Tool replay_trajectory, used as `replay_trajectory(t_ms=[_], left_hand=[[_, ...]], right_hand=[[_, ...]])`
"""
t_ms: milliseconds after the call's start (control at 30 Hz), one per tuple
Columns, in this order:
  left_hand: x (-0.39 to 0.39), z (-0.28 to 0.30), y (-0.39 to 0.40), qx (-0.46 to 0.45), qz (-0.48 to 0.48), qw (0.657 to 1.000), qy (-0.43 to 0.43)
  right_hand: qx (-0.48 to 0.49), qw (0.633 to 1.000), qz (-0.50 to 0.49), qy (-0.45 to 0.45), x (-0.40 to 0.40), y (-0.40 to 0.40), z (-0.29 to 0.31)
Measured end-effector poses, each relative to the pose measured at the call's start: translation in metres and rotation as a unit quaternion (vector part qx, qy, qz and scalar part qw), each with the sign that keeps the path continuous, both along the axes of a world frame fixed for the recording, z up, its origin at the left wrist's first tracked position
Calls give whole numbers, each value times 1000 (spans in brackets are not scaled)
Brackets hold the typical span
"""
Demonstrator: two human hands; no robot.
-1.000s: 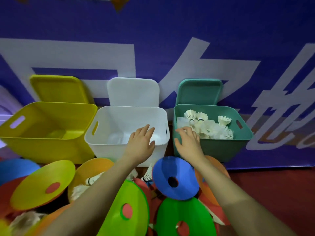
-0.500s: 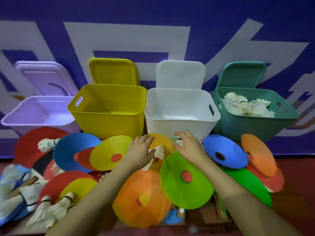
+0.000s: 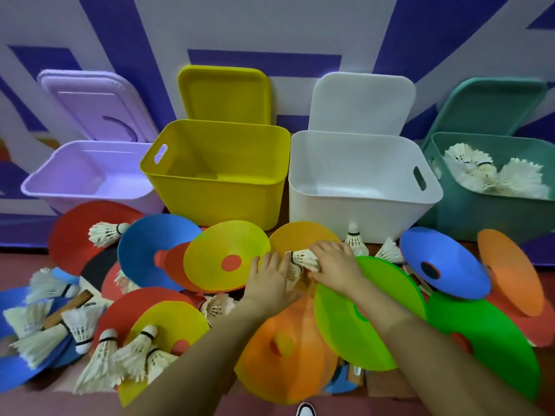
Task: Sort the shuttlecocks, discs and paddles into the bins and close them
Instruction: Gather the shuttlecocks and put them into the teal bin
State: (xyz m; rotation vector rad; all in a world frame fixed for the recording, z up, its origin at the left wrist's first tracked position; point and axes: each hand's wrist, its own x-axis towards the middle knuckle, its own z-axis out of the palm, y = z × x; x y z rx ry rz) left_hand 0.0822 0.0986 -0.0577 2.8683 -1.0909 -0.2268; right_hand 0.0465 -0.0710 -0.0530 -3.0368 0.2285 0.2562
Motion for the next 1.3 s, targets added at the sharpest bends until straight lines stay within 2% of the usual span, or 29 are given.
replay_trajectory(t_ms=[133, 267, 400, 533, 800, 1000, 1300], left_hand=[[5, -15, -7, -37, 13, 999, -21], [8, -26, -3, -102, 0, 993, -67], [4, -19, 4, -163, 17, 980, -109], [3, 1, 11, -220, 1, 964, -150], [5, 55, -15, -285, -9, 942, -179], [-1, 106, -85, -338, -49, 917, -206], [-29, 143, -265, -328, -76, 920, -201]], right_hand=[[-10, 998, 5, -56, 0, -3, -13], [59, 988, -27, -141, -7, -9, -16], [120, 977, -51, -168, -14, -10, -5], [173, 949, -64, -257, -27, -7, 10], [115, 896, -87, -420, -56, -26, 62], [120, 862, -129, -476, -70, -87, 102], [91, 846, -181, -494, -104, -259, 128]])
